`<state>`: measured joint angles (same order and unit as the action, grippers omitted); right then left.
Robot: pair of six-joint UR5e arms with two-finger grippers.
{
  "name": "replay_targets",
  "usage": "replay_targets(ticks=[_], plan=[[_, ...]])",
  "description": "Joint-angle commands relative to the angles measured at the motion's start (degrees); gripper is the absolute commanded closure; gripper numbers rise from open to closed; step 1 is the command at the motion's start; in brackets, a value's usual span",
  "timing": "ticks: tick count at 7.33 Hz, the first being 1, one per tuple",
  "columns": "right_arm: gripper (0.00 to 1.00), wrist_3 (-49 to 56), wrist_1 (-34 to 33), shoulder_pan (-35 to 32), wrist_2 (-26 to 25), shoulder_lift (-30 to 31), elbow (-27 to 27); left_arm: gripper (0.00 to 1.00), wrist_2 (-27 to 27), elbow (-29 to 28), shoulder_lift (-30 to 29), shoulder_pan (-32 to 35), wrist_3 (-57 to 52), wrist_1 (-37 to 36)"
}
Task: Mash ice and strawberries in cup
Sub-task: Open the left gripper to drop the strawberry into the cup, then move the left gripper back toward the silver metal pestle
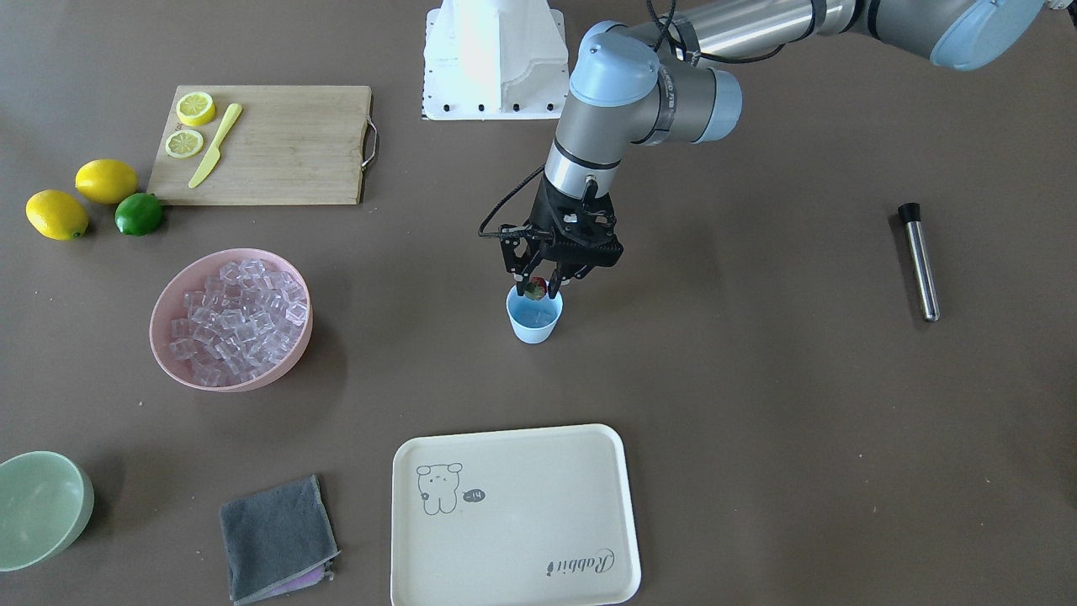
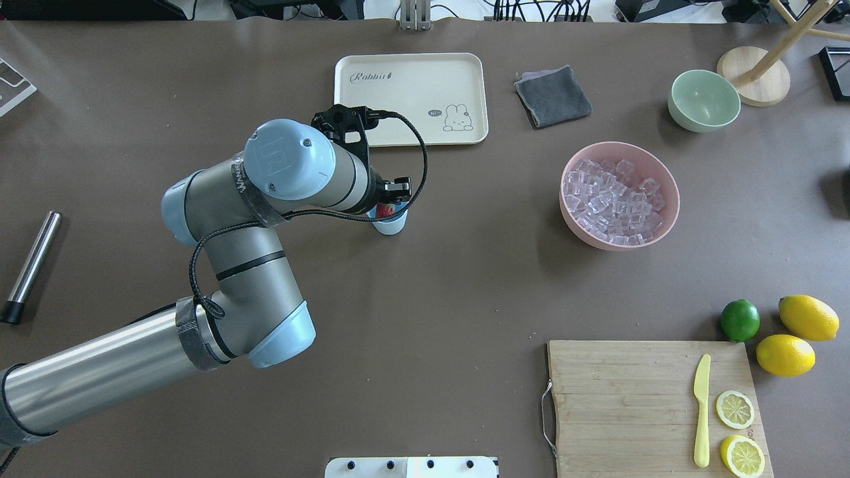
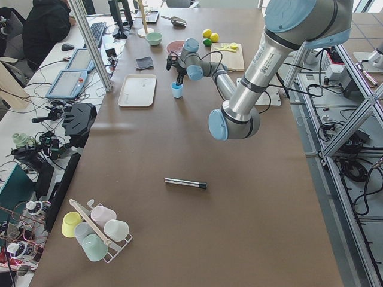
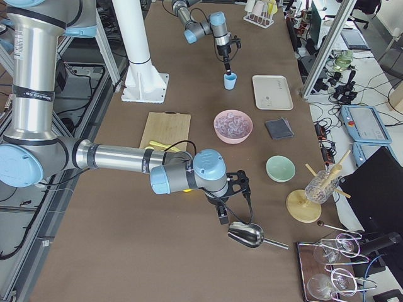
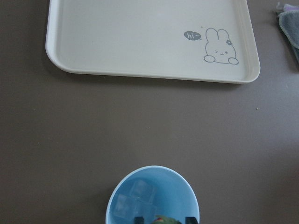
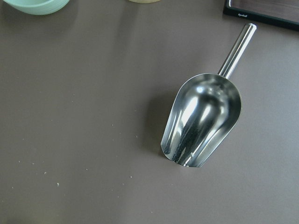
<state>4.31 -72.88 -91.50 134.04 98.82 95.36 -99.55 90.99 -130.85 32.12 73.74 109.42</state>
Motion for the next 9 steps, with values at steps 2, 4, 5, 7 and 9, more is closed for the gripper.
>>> replay_targets(ticks=[2, 4, 5, 7, 9], plan=[[0.01, 0.0, 0.0, 0.0, 0.0, 0.2, 0.0, 0.03, 0.0, 0.3, 0.2, 0.9, -0.1, 0.0], [0.01, 0.0, 0.0, 0.0, 0.0, 0.2, 0.0, 0.03, -4.0, 5.9, 9.6, 5.7, -0.6, -0.3], [0.01, 0.0, 0.0, 0.0, 0.0, 0.2, 0.0, 0.03, -10.8, 6.9, 14.2, 10.8, -2.4, -0.4], [0.01, 0.0, 0.0, 0.0, 0.2, 0.0, 0.0, 0.03, -18.5, 7.1, 24.9, 20.7, -19.2, 0.1], [0.01, 0.0, 0.0, 0.0, 0.2, -0.2, 0.0, 0.03, -20.2, 6.7, 33.6, 28.1, -34.9, 1.0]])
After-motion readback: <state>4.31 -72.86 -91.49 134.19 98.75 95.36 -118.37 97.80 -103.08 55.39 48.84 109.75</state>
